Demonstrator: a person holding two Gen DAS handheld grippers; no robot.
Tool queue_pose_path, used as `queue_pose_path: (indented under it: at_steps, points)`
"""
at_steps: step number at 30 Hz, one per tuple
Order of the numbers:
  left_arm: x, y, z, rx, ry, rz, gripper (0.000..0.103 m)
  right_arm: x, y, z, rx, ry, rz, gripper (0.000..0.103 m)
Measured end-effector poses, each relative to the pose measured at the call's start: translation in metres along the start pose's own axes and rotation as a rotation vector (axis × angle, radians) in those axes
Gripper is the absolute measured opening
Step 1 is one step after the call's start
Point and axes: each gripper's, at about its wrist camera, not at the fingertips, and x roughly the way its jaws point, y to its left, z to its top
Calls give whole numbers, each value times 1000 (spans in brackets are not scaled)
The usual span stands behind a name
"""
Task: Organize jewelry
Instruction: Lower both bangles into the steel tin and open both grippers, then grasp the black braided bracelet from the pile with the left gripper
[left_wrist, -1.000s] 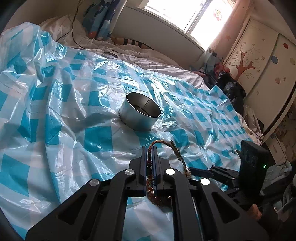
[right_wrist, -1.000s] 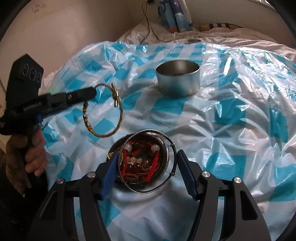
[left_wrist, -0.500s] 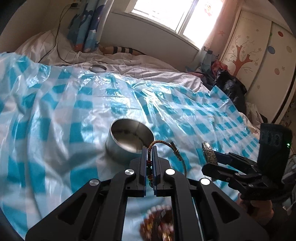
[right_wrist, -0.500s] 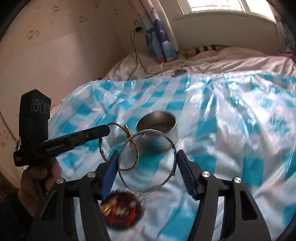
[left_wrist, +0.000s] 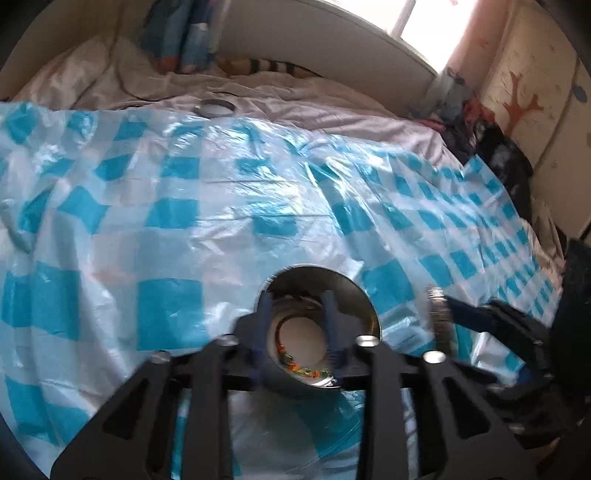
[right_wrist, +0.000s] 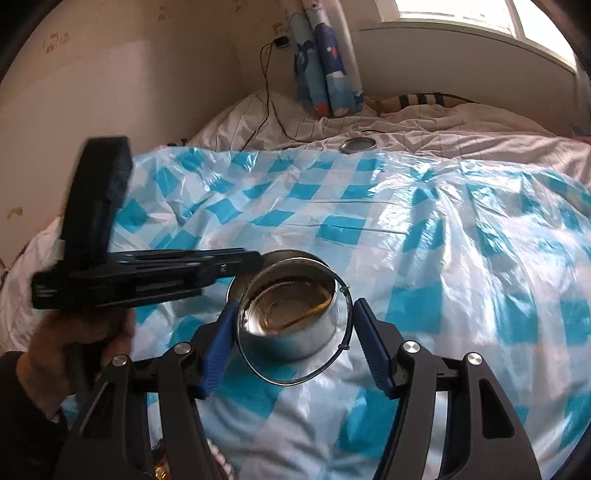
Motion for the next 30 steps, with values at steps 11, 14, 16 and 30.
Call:
queue_pose_path:
  at_steps: [11, 14, 16, 30]
  points:
    - [-62, 16, -24, -49, -70, 47, 58, 41, 18, 15, -97, 73, -53, 78]
    - [-72, 6, -49, -9, -32, 45, 58, 3, 9, 16, -36, 25, -56, 79]
    - [-77, -3, -66, 37, -3, 35, 58, -25, 6, 12, -7, -8, -59, 84]
    - [-89, -62, -152, 265, 124, -42, 64, -118, 5, -68, 138, 37, -33, 89]
